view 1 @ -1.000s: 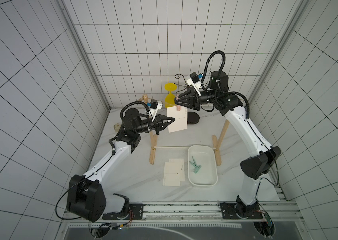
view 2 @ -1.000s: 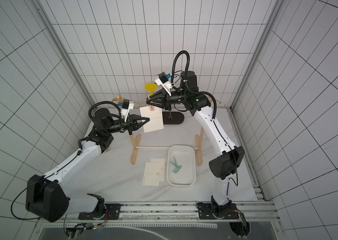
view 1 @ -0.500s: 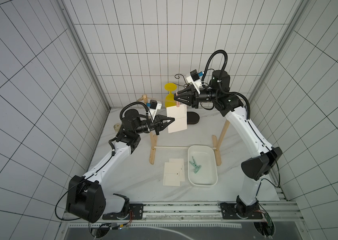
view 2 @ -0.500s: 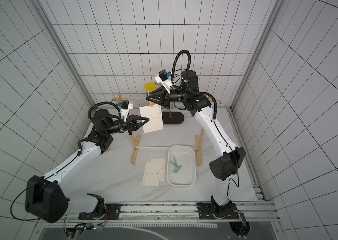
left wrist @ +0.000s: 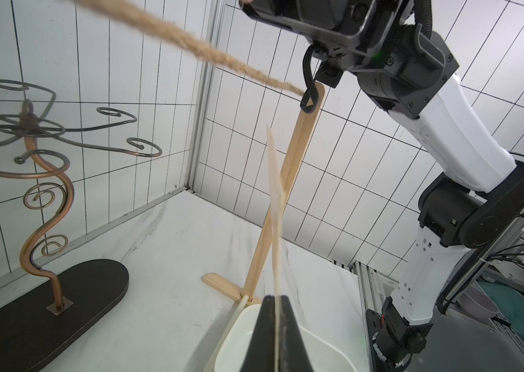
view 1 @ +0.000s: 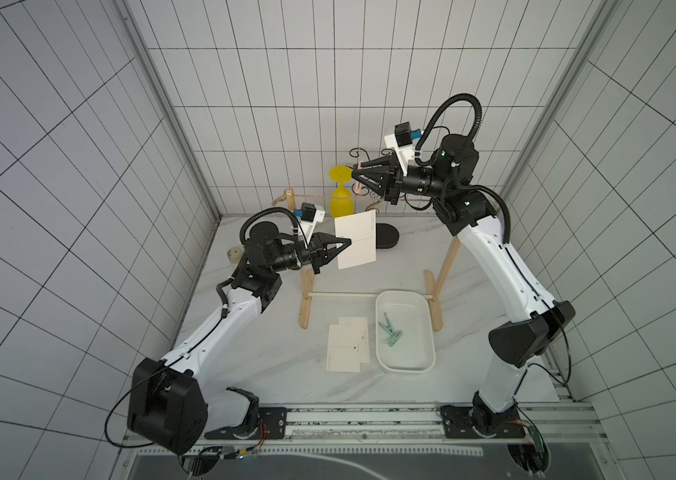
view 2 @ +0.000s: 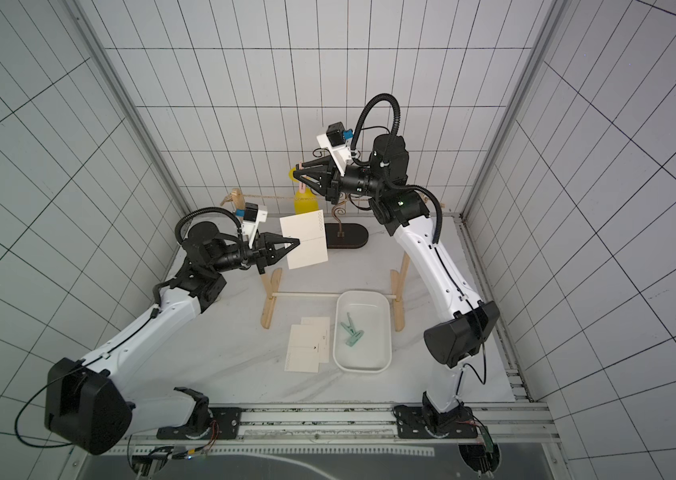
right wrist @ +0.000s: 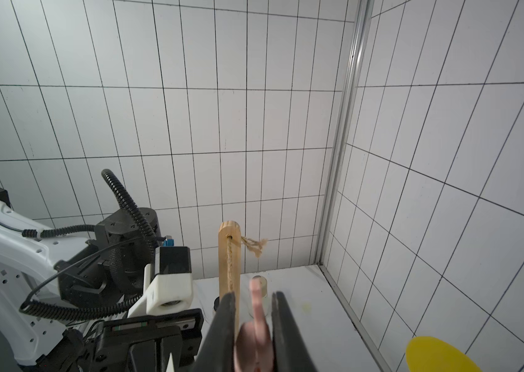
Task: Remove the postcards from the strings
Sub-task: Remove the clamp from the clothesline, then place the postcard on the postcard.
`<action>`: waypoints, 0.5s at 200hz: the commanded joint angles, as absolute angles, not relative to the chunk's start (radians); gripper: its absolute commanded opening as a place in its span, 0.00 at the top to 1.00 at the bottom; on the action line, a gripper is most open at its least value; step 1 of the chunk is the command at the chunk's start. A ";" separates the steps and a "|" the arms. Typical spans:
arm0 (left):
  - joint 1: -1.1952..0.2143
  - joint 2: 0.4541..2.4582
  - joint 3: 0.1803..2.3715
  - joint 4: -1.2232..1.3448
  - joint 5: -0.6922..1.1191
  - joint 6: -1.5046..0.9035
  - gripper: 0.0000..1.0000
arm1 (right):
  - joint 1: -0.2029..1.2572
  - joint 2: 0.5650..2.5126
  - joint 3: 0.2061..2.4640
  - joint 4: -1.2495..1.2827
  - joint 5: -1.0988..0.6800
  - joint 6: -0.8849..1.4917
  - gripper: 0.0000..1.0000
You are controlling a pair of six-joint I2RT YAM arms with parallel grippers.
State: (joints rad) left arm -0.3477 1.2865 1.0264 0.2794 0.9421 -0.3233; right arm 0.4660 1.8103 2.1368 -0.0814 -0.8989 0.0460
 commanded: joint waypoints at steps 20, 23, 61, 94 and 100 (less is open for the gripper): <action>-0.365 1.215 0.985 0.267 0.870 -0.319 1.00 | 0.477 1.689 2.014 0.089 -0.833 0.101 1.00; -0.366 1.211 0.981 0.270 0.867 -0.324 1.00 | 0.476 1.682 2.010 0.090 -0.834 0.102 1.00; -0.370 1.130 0.919 0.275 0.827 -0.352 1.00 | 0.476 1.559 1.861 0.156 -0.809 0.123 1.00; -0.370 1.062 0.888 0.212 0.772 -0.351 1.00 | 0.476 1.405 1.685 0.167 -0.744 0.116 1.00; -0.370 1.052 0.885 0.194 0.764 -0.352 1.00 | 0.476 1.370 1.640 0.173 -0.729 0.115 1.00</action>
State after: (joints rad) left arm -0.3656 1.0924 0.9005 0.2512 0.8204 -0.3431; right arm 0.4702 1.4746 1.7824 0.1192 -0.7921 0.1120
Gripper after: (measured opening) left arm 0.047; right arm 0.176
